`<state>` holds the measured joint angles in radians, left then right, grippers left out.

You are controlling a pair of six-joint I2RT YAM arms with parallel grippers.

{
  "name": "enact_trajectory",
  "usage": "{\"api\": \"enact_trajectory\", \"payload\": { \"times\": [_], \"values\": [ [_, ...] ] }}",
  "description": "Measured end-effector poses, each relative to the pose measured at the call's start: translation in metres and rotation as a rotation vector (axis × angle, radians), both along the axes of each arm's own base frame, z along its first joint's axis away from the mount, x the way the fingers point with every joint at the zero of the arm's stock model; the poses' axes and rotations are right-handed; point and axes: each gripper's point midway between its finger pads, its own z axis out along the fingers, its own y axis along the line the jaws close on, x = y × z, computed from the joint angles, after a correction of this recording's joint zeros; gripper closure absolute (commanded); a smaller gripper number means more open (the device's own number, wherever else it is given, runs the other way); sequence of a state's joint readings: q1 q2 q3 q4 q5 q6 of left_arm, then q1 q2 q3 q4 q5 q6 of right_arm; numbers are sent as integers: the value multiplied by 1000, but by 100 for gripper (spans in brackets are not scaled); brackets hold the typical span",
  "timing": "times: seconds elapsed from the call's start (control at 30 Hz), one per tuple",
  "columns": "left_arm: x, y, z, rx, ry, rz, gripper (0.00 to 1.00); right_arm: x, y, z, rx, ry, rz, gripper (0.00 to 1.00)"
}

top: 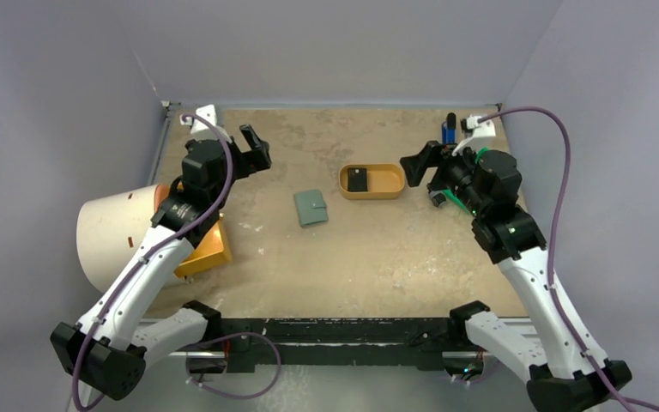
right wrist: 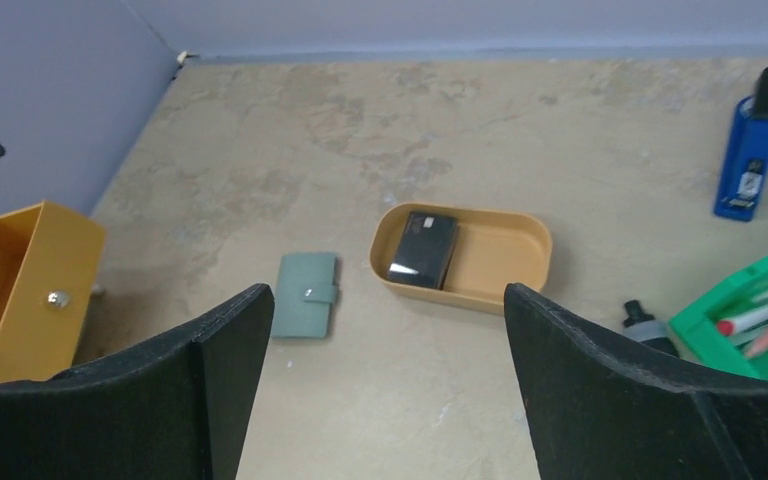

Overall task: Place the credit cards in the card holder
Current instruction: Move the card holder to the center of the board.

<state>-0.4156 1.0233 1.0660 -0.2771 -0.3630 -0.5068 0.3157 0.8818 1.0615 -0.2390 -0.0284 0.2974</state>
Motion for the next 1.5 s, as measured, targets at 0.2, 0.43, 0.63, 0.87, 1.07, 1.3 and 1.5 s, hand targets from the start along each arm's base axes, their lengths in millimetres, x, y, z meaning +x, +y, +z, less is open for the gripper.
{"api": "enact_trajectory", "payload": {
  "times": [0.2,0.43,0.63,0.87,1.07,1.3,1.5],
  "values": [
    [2,-16,-31,-8,52,-72,2,7,51,-51,56,143,119,20],
    [-9,-15,-60,-33,58,-76,6,8,127,-129,68,363,230,30],
    [-8,-17,-60,-59,42,-78,8,27,160,-183,132,491,188,34],
    [-13,-19,-58,-64,31,-88,8,45,183,-240,150,601,137,30],
    [-16,-22,-54,-62,17,-95,9,61,205,-250,134,598,137,30],
    [-17,-24,-54,-60,16,-96,9,73,217,-268,111,615,128,34],
    [-18,-25,-54,-59,16,-100,9,70,216,-299,61,677,112,36]
  ]
}}
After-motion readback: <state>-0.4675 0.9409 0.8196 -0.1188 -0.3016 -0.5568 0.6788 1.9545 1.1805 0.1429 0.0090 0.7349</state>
